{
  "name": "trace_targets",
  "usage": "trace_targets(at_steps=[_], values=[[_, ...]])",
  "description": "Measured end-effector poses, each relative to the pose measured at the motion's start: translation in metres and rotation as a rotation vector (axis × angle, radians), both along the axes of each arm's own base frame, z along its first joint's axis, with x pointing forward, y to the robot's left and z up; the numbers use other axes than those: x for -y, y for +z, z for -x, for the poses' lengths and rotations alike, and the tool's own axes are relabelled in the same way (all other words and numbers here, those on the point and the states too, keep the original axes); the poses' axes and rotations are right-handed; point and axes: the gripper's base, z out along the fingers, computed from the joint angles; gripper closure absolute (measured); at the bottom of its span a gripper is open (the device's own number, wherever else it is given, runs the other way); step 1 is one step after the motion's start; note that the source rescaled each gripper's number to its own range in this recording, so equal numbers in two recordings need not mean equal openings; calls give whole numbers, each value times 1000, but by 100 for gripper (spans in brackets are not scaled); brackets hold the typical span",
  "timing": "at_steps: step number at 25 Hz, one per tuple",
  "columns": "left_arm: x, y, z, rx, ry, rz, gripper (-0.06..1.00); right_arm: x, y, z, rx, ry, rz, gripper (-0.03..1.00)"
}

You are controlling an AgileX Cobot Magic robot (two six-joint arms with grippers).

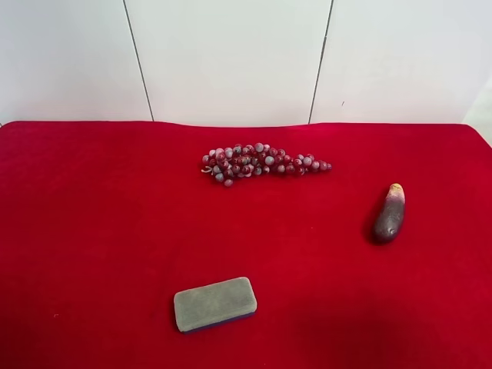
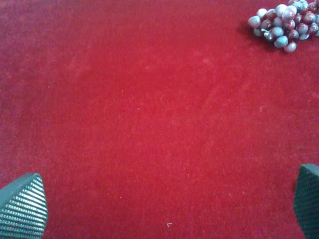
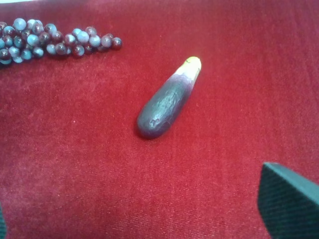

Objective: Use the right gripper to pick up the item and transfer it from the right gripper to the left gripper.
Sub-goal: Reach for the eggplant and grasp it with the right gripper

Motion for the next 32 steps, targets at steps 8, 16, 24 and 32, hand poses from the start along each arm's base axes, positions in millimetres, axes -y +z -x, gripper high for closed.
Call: trace_targets(at_steps=[8,16,24,32], values=[[0,0,0,0,-1,1,-6,-2,1,-7,-46,13,-20,-3],[0,0,0,0,-1,1,-6,-5,22,-47,-144,10,-43,-3],[0,0,0,0,-1,1,-6,-7,21,-107,-306,-31,-68,-3],[0,0,0,0,0,2,-6,-8,-10,-168,-432,-92,-93,-3]])
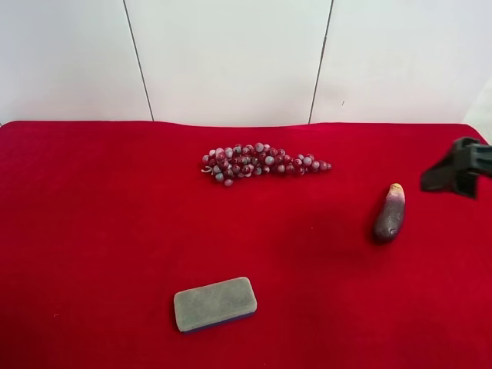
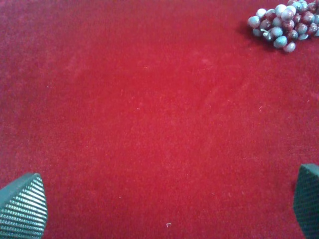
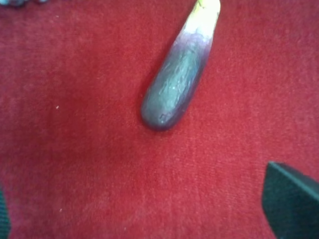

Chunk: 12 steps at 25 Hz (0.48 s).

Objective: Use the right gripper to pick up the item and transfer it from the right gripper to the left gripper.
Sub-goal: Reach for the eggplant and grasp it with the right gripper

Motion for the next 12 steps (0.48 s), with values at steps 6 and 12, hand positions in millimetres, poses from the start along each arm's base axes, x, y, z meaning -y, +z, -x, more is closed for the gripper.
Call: trace_targets(at_steps=[6,12], values=[[0,0,0,0,0,0,-6,0,-22,-29,-45,-49,-15,-3],[0,0,0,0,0,0,-6,2,-43,-44,-126,-107,-8,-3]])
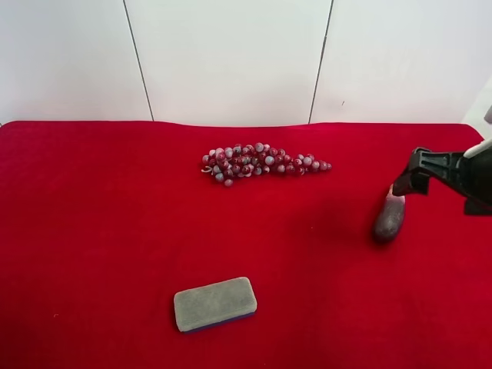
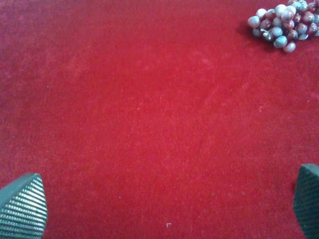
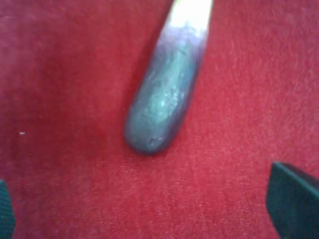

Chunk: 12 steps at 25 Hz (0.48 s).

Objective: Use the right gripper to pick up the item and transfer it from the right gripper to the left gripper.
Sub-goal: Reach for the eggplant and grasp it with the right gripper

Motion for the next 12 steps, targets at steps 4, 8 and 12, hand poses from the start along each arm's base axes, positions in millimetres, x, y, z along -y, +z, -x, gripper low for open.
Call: trace_targets(at_steps=[4,8,12], values=[[0,0,0,0,0,0,-6,2,-10,-4,-47,-50,5,-3],[0,0,0,0,0,0,-6,3,-18,-8,-81,-79,1,-3],[0,0,0,0,0,0,-6,3,-27,-15,-91,-82,2,-3]])
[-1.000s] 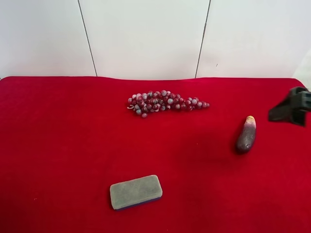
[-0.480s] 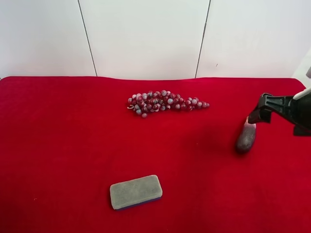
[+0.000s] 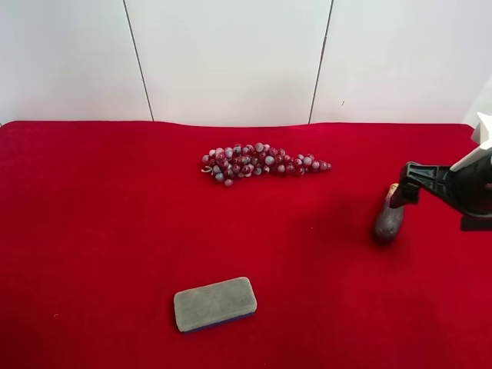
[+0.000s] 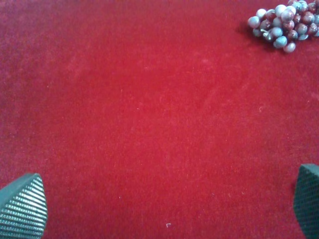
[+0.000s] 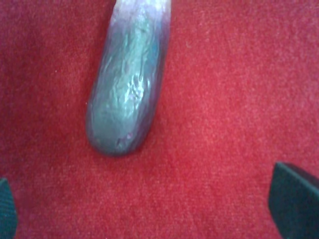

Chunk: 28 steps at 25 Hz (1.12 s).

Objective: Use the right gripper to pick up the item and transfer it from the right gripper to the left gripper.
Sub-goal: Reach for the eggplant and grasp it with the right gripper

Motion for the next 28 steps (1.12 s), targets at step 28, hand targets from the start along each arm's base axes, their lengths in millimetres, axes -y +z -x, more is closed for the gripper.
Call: trace_targets(at_steps=[28], values=[[0,0,0,0,0,0,-6,24,-31,-75,-87,-53,40,-3]])
